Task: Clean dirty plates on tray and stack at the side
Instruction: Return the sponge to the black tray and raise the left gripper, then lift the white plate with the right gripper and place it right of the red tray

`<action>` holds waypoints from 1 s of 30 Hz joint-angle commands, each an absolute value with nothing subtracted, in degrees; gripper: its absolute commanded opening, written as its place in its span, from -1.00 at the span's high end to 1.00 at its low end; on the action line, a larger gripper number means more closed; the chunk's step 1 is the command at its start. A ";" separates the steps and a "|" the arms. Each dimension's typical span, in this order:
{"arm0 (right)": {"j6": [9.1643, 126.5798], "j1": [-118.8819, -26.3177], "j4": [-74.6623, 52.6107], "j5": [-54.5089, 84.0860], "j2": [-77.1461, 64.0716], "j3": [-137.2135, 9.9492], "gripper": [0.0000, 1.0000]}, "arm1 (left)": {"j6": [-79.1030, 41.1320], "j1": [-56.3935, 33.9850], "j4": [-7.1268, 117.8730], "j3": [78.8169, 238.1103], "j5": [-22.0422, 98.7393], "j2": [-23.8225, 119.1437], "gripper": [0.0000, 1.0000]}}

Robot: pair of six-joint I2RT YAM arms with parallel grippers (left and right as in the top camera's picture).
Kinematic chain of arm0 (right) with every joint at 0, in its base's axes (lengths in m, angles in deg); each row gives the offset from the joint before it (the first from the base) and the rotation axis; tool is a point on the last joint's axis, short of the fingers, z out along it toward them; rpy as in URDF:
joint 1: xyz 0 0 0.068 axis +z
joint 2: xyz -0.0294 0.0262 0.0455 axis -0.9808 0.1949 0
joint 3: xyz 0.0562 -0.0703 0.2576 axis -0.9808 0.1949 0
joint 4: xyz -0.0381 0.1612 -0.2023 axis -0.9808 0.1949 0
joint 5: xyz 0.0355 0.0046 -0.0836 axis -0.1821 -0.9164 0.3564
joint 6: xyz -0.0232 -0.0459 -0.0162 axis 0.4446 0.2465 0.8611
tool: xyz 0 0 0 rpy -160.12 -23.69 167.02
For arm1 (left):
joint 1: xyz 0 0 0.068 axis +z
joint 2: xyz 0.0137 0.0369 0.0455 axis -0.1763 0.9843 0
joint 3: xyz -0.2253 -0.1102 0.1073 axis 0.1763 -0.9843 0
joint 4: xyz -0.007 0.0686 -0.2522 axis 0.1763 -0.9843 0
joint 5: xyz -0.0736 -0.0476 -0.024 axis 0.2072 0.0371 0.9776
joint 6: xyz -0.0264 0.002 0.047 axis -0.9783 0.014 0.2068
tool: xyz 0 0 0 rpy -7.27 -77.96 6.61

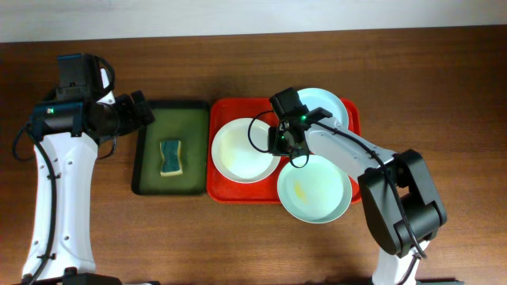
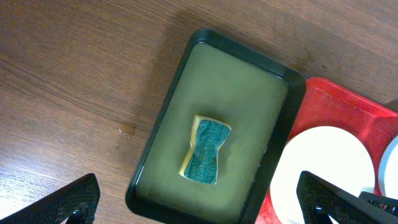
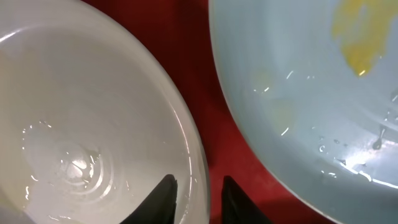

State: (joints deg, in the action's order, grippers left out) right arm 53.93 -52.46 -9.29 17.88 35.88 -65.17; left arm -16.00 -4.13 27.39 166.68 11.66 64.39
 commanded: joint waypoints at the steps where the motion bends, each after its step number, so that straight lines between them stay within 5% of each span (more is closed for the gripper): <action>1: 54.26 -52.02 -10.45 18.80 37.30 -63.49 0.51 | -16.53 -4.09 27.32 167.18 12.27 64.28 -0.99; 6: 54.30 -52.04 -11.26 17.47 37.30 -63.21 0.92 | -16.53 -4.09 27.34 167.18 12.27 64.28 -0.99; 21: 55.28 -55.65 -7.43 10.21 24.10 -66.99 0.92 | -16.53 -4.09 27.34 167.18 12.27 64.28 -0.99; 30: 52.73 -35.85 -32.83 45.68 28.07 -66.97 0.92 | -16.53 -4.09 27.34 167.18 12.27 64.26 -0.99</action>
State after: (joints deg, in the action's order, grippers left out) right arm 51.96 -38.21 -29.31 35.56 26.15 -66.05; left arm -16.00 -4.13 27.28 166.68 11.86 64.39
